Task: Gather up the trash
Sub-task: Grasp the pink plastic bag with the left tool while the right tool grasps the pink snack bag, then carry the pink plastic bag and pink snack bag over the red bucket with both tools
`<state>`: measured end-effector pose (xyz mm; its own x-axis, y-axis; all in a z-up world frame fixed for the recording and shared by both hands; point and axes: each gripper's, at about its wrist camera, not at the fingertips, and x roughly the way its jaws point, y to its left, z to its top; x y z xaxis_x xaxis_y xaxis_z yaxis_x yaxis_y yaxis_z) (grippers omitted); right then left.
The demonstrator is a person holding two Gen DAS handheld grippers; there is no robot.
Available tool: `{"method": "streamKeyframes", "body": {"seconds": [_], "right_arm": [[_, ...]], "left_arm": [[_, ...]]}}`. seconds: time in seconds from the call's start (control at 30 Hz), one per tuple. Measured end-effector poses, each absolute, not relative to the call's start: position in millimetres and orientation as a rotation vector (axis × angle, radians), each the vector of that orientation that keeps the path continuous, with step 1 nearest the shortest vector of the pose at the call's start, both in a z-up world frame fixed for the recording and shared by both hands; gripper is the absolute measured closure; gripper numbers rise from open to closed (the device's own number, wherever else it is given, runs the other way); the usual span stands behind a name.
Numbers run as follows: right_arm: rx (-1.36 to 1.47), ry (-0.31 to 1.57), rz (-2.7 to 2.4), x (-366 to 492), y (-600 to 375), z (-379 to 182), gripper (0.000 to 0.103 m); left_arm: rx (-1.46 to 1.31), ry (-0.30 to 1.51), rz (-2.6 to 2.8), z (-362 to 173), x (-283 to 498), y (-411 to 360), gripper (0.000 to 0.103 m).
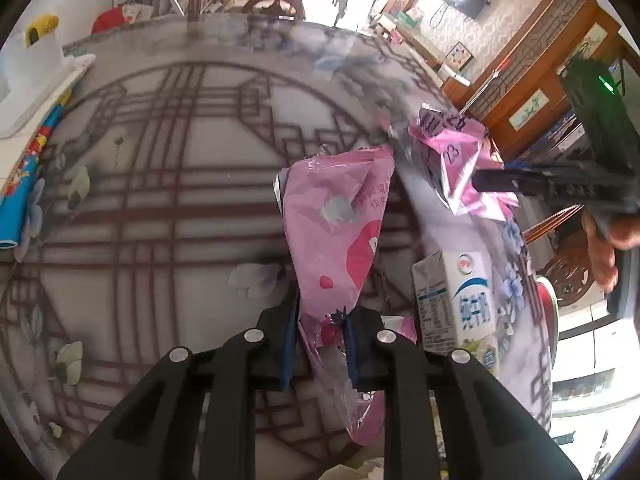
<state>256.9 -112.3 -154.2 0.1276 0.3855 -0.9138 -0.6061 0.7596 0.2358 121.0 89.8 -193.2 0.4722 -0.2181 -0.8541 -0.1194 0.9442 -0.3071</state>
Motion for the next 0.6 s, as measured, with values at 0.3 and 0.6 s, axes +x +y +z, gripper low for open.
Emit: {"method": "streamKeyframes", "body": {"seconds": [0.3, 0.6], "right_arm": [[0.109, 1.133, 0.635, 181.3, -152.1, -119.0, 0.064], [0.272, 1.061, 0.487, 120.3, -202.2, -104.3, 0.064]], "left_arm": [[-0.331, 1.013, -0.099, -162.2, 107.2, 75.7, 0.086], [-0.303, 0.949, -0.140, -130.6, 84.3, 53.8, 0.085]]}}
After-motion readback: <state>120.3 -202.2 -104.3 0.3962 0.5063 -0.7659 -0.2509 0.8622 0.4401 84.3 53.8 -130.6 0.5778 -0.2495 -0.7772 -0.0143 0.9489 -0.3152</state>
